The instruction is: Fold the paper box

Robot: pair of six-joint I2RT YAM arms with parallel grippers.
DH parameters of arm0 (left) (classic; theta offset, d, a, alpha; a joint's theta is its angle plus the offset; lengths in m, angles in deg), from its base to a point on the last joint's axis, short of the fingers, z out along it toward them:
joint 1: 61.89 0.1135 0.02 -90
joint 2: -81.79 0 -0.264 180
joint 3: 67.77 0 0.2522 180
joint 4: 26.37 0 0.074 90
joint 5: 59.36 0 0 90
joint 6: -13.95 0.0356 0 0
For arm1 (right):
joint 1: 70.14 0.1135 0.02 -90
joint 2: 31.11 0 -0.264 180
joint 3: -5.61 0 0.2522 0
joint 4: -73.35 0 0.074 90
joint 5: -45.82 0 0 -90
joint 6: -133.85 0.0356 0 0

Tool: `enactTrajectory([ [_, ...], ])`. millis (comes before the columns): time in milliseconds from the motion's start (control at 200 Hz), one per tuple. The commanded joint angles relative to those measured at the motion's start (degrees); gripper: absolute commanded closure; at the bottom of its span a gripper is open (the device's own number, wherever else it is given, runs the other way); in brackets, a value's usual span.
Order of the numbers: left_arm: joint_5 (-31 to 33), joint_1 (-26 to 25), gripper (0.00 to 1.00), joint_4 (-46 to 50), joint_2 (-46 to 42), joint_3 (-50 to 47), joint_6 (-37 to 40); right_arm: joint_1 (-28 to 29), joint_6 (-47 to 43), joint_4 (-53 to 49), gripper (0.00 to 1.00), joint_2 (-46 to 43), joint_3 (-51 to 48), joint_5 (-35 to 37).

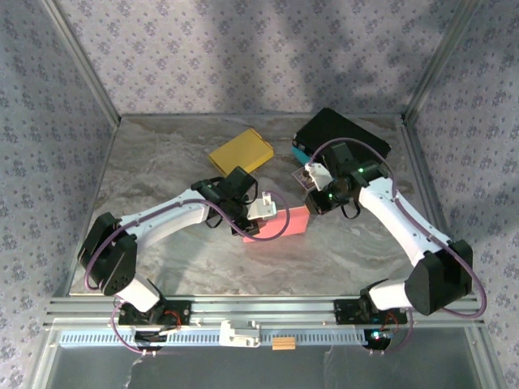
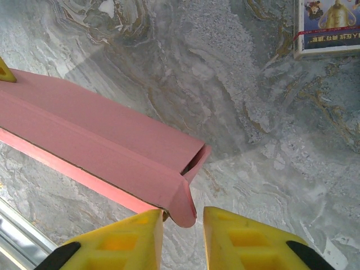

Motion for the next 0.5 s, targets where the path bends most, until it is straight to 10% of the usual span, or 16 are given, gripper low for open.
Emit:
enactTrajectory([
  [0, -1.7, 0.5, 0.63, 1.7, 0.6, 2.0, 0.5, 0.0, -1.3, -1.2, 0.73, 1.0, 1.4, 0.2],
  [495, -1.9, 0.8, 0.63, 1.8, 0.5, 1.9, 0.6, 0.5, -1.5, -0.1, 0.68, 0.6, 0.0, -0.2],
])
